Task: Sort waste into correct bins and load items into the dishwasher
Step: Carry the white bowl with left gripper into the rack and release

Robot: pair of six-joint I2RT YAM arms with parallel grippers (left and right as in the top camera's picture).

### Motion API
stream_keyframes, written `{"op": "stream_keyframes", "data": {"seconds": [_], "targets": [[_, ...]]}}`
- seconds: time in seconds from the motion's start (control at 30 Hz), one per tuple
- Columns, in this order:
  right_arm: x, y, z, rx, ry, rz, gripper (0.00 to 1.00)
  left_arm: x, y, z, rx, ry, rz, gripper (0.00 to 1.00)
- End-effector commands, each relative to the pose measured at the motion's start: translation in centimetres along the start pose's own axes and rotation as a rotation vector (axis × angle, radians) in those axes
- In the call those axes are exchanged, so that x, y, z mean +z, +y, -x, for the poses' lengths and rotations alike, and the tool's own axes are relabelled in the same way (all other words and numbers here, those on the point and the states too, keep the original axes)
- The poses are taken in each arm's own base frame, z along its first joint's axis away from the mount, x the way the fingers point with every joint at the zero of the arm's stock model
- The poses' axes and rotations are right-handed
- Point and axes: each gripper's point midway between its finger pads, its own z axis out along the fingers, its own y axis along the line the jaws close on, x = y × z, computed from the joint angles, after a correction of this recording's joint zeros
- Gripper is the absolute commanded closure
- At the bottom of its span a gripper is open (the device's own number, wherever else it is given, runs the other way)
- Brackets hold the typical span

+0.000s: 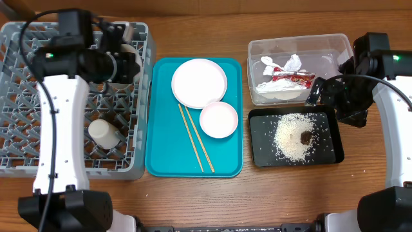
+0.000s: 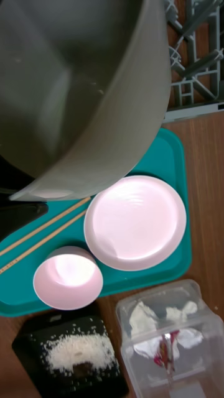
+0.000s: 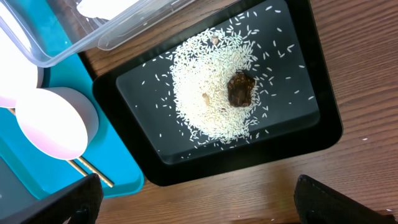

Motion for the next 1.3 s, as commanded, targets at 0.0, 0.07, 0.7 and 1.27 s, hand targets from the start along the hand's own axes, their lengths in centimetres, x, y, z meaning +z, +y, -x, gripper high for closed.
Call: {"op": "stream_keyframes", "data": {"seconds": [0.0,0.07,0.7,1.27], "targets": [[-1.5,0.4,0.4,-0.013,-0.054,0.018,0.00,-0.2,-0.5,0.9,0.055,-0.063,-0.215,0.96],[-1.5,0.4,0.4,-0.013,-0.054,0.018,0.00,-0.2,0.2,1.0,0.036,-0.086,-0.291,0.96],[-1.4,0.4,0.3,-0.012,-0.049,0.016,0.00,6.5,8.5,-1.3,-0.220,-0.084,-0.559,0.96],[-1.4,0.4,0.3,-0.012,-0.049,0.016,0.00,6.8,13.3,-4.8,-0.329,0.013,-0.420,0.96]]}}
